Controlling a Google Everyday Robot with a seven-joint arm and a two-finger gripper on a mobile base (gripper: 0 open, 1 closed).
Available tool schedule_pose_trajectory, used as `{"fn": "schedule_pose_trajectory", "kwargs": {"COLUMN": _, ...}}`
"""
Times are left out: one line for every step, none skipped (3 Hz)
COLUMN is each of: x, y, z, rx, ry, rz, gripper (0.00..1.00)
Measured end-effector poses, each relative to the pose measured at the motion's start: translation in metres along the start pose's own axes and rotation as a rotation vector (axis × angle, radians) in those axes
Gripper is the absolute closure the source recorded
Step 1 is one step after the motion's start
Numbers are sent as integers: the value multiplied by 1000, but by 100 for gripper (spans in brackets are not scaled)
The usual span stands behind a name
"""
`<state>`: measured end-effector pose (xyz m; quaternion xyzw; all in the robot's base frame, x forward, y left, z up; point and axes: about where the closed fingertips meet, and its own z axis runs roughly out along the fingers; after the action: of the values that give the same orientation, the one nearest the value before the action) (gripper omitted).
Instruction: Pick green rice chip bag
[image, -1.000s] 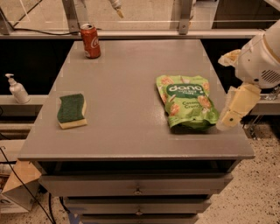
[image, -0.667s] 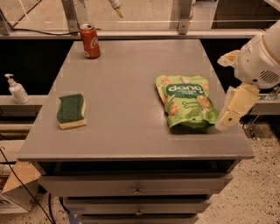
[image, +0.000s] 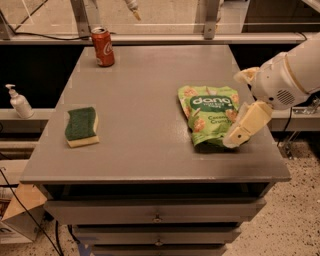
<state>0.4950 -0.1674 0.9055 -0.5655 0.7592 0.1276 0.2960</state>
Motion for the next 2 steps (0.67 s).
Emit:
{"fn": "schedule_pose_trajectory", "kwargs": {"x": -10, "y": -9, "z": 40, "rx": -26, "ry": -59, "rz": 44, "gripper": 0}}
{"fn": "schedule_pose_trajectory", "kwargs": {"x": -7, "y": -16, "z": 73, "rx": -50, "ry": -62, "rz": 86, "gripper": 0}}
